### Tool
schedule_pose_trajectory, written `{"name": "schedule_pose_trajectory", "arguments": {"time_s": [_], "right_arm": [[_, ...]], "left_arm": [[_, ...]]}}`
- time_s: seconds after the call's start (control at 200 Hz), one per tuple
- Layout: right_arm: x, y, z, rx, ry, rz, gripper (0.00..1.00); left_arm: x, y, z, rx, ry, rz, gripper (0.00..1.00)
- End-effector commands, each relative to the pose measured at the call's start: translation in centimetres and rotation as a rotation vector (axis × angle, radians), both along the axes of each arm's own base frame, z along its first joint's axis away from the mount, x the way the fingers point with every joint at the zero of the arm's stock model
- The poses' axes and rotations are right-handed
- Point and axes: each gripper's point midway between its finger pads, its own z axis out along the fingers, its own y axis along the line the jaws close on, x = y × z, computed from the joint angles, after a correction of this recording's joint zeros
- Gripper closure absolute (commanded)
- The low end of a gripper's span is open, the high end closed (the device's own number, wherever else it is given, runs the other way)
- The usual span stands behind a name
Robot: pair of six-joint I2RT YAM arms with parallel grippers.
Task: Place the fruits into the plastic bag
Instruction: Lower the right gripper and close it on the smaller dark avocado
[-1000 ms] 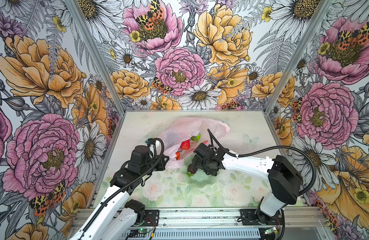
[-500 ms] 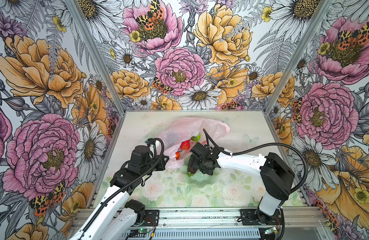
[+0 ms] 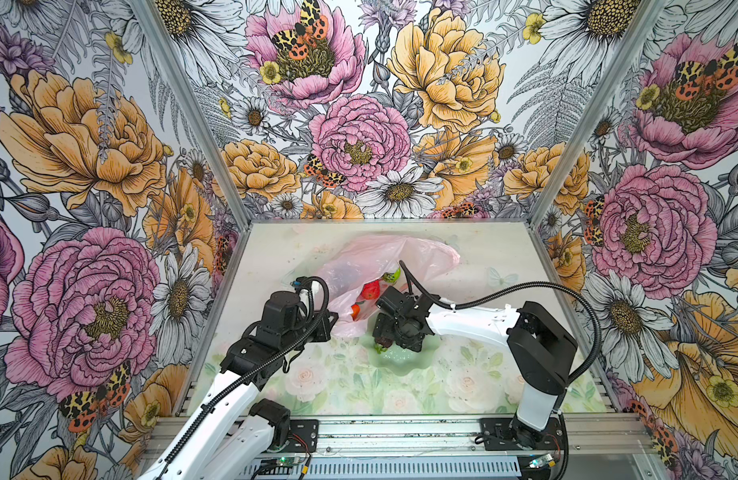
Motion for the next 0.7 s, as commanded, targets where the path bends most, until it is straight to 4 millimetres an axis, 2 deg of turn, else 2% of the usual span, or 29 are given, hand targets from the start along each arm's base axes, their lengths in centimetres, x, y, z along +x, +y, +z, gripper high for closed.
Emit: {"name": "schedule_pose_trajectory", "arguments": {"time_s": [0.0, 0.45, 0.695], "right_arm": [[0.4, 1.0, 0.0, 0.011, -0.007, 0.015, 0.07], [0.3, 1.0, -0.8, -0.001, 0.004, 0.026, 0.15], [0.4, 1.2, -1.0, -0.001, 0.002, 0.032, 0.25]], "left_arm": [[-0.1, 0.2, -0.1, 0.021, -0.012, 0.001, 1.00], [-0.1, 0.1, -0.1, 0.022, -0.012, -0.002, 1.00], [-0.1, 0.1, -0.1, 0.022, -0.012, -0.006, 1.00]]}}
